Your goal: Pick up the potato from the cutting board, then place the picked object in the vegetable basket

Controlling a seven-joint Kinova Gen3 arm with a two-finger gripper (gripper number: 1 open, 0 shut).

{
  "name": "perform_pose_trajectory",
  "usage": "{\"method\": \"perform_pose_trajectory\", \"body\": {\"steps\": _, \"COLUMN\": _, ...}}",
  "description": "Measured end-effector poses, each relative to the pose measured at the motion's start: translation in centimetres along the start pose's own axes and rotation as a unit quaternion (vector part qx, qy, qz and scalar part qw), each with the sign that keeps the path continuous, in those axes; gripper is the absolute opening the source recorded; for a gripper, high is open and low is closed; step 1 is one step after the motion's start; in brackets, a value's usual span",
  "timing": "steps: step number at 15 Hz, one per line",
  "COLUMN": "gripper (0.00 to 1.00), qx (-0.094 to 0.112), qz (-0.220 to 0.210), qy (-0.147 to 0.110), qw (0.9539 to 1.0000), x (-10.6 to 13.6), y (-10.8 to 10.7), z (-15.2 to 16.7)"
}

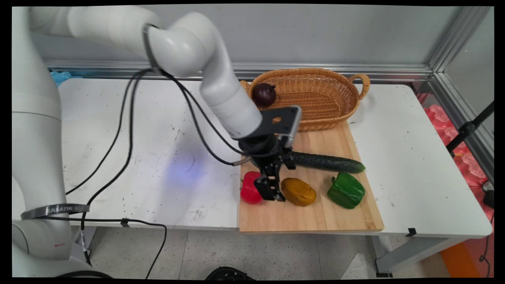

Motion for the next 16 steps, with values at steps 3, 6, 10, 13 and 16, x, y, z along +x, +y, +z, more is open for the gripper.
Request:
{"method": "perform_pose_trajectory", "body": {"steps": 3, "gripper": 1.0, "qx": -0.007, "qz": 0.011, "qy": -0.008, "qw": 0.9999, "x": 0.9, "y": -0.7, "z": 2.7}}
{"method": "perform_pose_trajectory", "body": {"steps": 6, "gripper": 1.0, "qx": -0.01, "qz": 0.019, "qy": -0.012, "qw": 0.9997, "x": 1.6, "y": -1.4, "z": 4.6}}
{"method": "perform_pose_trajectory", "body": {"steps": 10, "gripper": 0.0, "qx": -0.013, "qz": 0.031, "qy": -0.017, "qw": 0.9993, "x": 2.1, "y": -2.1, "z": 6.0}}
{"method": "perform_pose_trajectory", "body": {"steps": 13, "gripper": 0.0, "qx": -0.018, "qz": 0.041, "qy": -0.021, "qw": 0.9988, "x": 2.2, "y": -2.4, "z": 5.9}}
{"method": "perform_pose_trajectory", "body": {"steps": 16, "gripper": 0.0, "qx": -0.023, "qz": 0.049, "qy": -0.024, "qw": 0.9982, "x": 2.4, "y": -2.6, "z": 4.8}}
